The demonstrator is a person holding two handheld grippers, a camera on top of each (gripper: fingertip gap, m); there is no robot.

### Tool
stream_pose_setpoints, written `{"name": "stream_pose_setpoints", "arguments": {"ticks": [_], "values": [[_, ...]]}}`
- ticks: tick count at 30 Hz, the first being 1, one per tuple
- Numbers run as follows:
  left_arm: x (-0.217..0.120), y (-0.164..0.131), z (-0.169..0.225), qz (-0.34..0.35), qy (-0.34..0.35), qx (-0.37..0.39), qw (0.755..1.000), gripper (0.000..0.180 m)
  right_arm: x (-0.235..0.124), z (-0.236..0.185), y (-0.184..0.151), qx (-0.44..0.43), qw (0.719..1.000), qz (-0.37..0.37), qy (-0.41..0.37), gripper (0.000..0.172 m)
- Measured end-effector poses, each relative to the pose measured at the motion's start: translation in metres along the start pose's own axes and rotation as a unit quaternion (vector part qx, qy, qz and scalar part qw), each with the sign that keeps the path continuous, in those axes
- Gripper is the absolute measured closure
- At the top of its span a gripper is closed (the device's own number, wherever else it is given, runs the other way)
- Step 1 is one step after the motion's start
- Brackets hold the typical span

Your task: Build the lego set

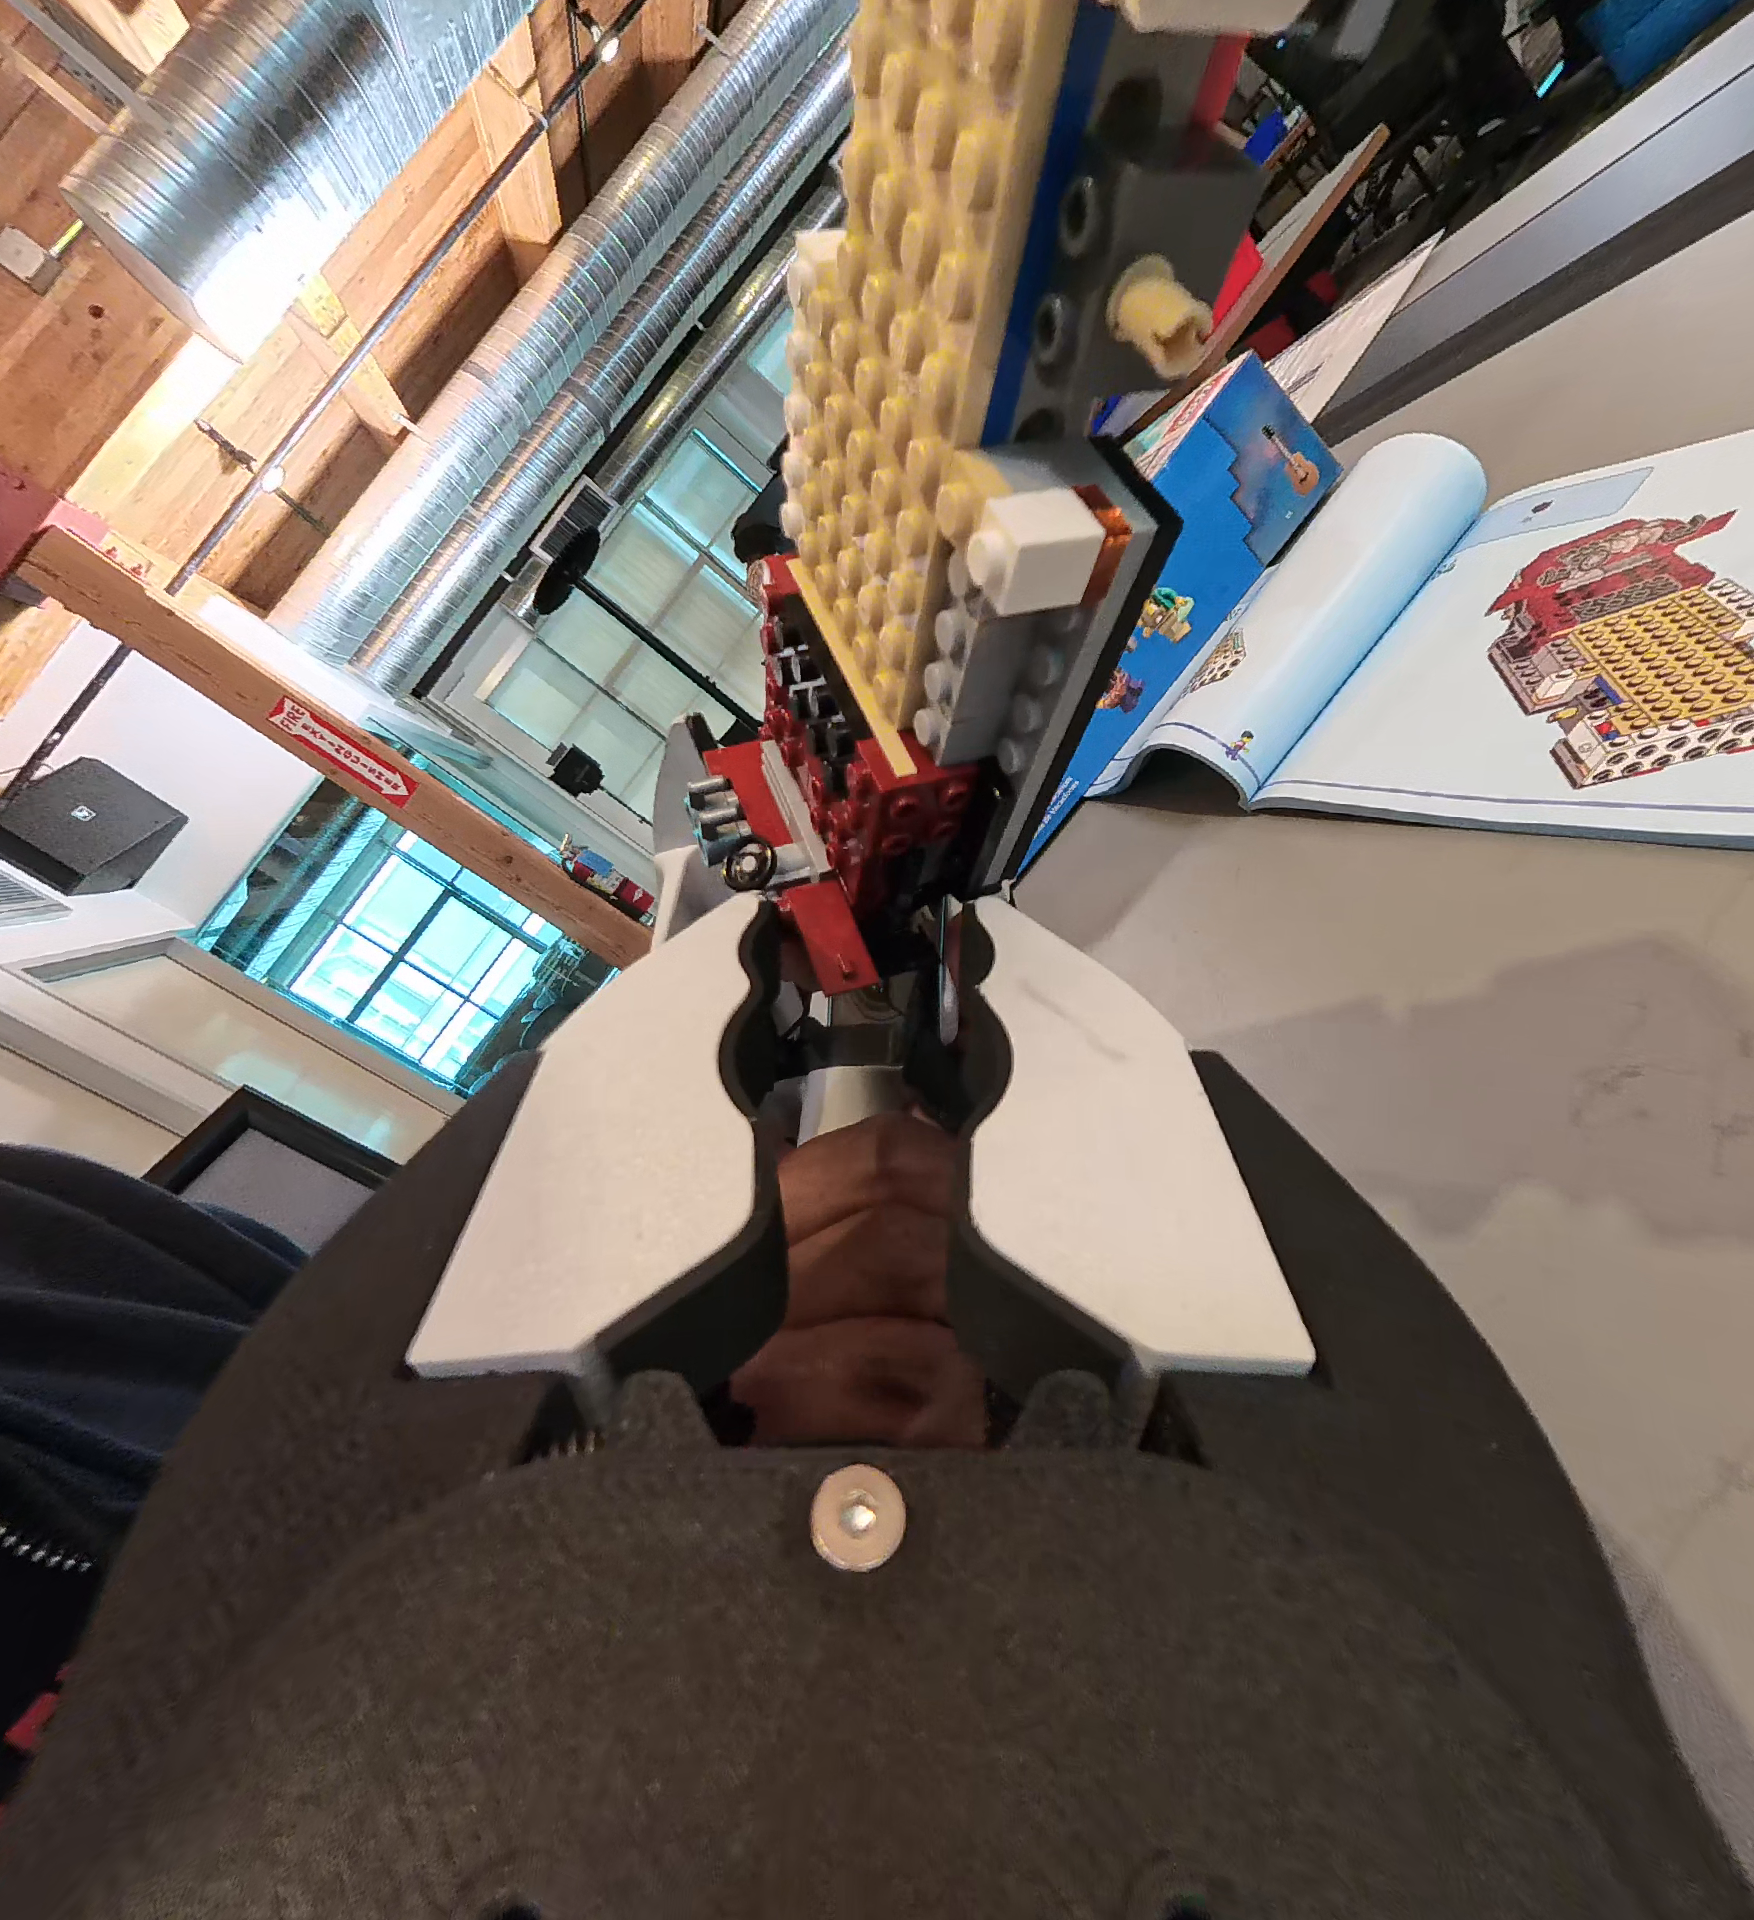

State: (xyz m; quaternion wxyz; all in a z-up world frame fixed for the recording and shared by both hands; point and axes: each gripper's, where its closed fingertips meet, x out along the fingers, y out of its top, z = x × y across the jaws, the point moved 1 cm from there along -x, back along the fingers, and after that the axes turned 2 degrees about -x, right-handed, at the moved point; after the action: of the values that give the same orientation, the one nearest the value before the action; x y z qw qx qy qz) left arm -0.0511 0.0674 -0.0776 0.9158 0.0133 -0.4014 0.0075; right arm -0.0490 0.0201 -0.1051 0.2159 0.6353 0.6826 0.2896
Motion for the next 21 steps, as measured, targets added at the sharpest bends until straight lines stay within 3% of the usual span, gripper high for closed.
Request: {"name": "stream_pose_setpoints", "arguments": {"ticks": [14,21], "values": [[0.001,0.000,0.000,-0.003,0.013,0.028,1.000,0.137,-0.001,-0.001,0.000,0.019,1.000,0.006,0.017,0.145],[-0.005,0.012,-0.025,0.032,0.084,0.007,0.996,0.138,-0.008,0.020,-0.004,-0.115,0.991,0.005,-0.065,0.135]]}}
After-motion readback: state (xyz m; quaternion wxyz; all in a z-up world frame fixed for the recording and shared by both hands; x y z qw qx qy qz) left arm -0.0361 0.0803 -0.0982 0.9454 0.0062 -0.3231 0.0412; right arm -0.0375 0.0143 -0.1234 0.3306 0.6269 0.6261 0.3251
